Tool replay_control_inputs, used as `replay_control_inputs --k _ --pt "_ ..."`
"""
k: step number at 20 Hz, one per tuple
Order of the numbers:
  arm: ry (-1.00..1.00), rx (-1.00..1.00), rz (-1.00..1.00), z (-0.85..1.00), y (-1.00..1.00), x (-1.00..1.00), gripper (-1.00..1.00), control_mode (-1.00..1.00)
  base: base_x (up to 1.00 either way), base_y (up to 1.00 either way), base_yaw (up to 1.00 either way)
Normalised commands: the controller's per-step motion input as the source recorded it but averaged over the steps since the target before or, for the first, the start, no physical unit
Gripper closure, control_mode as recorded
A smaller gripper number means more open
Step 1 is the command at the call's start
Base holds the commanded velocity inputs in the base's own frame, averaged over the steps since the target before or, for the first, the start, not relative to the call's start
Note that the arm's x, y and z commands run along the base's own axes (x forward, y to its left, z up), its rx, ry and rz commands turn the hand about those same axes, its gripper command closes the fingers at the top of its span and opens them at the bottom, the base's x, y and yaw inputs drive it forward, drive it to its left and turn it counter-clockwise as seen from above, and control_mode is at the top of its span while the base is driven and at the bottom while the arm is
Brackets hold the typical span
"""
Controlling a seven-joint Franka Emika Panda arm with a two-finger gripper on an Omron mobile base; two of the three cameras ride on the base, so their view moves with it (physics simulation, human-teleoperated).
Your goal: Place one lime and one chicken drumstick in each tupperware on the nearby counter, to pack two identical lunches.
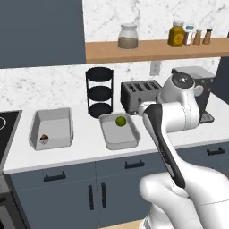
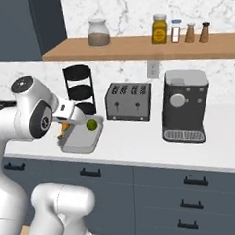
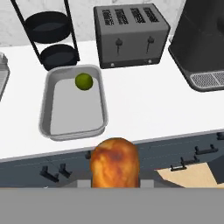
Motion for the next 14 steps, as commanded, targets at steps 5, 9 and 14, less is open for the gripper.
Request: replay_control_inputs --k 5,9,14 --pt "0.00 0.00 0.00 0.00 0.00 0.00 1.00 1.00 0.16 0.49 0.00" --pt "0.07 0.00 0.00 -0.18 -0.05 0.00 1.00 -1.00 0.00 0.00 0.00" --pt "0.17 0.00 0.00 -0.48 -0.10 0.46 1.00 -1.00 0.00 0.00 0.00"
